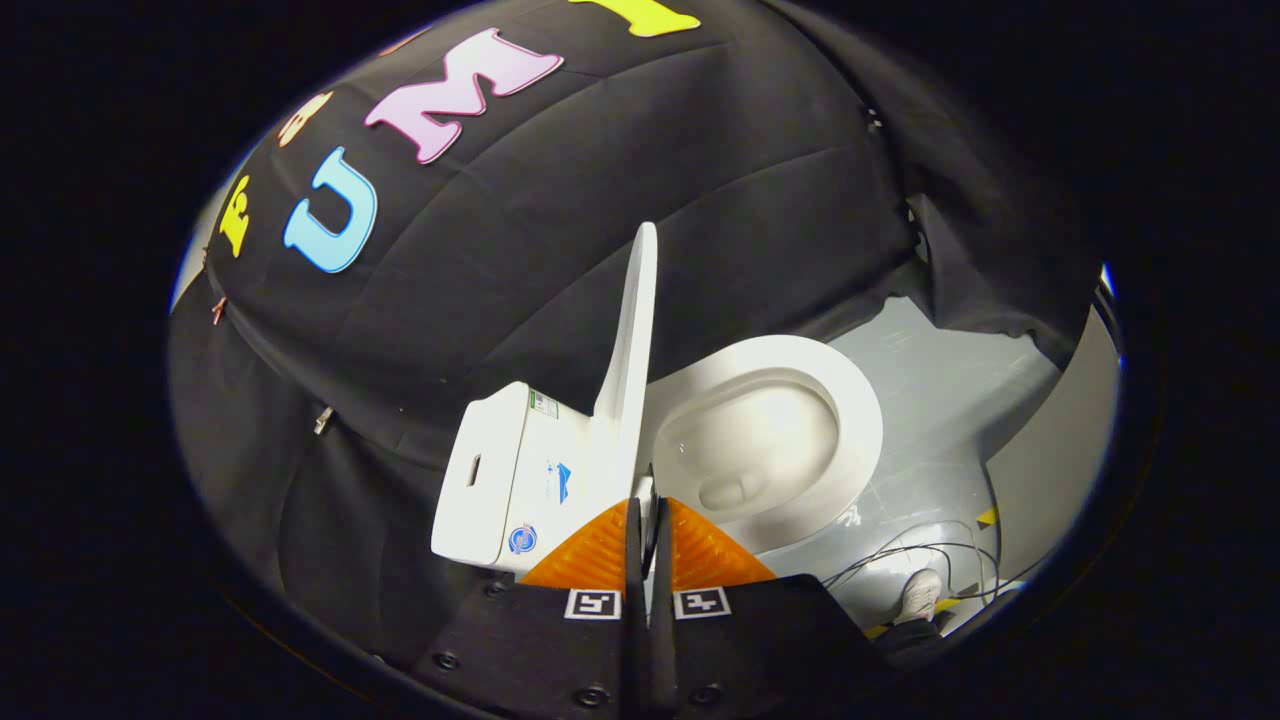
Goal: Open the toilet lid.
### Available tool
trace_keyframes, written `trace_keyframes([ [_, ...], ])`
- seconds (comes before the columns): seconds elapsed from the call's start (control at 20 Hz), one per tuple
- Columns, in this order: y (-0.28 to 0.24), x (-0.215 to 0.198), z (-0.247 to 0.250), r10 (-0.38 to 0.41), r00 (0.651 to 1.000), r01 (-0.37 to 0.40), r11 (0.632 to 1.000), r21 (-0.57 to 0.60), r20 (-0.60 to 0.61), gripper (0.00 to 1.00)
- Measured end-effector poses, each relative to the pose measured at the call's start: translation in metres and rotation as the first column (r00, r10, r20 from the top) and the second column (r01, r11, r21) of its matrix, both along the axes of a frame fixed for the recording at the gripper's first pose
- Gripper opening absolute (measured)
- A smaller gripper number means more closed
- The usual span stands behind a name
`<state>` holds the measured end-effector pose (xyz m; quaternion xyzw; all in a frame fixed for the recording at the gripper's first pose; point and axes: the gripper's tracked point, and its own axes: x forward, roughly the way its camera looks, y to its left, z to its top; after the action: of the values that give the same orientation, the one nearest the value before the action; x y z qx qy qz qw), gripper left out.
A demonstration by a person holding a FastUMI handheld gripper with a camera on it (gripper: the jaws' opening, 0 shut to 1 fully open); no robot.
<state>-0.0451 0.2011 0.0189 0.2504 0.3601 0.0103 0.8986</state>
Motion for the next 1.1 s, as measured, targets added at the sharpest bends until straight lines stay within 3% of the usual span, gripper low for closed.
trace_keyframes([
  [0.5, 0.033, 0.0, 0.019, 0.032, 0.999, -0.031, 0.998, -0.059, 0.012, 0.05],
  [1.1, 0.118, 0.004, 0.056, 0.123, 0.992, -0.112, 0.961, -0.253, 0.029, 0.05],
])
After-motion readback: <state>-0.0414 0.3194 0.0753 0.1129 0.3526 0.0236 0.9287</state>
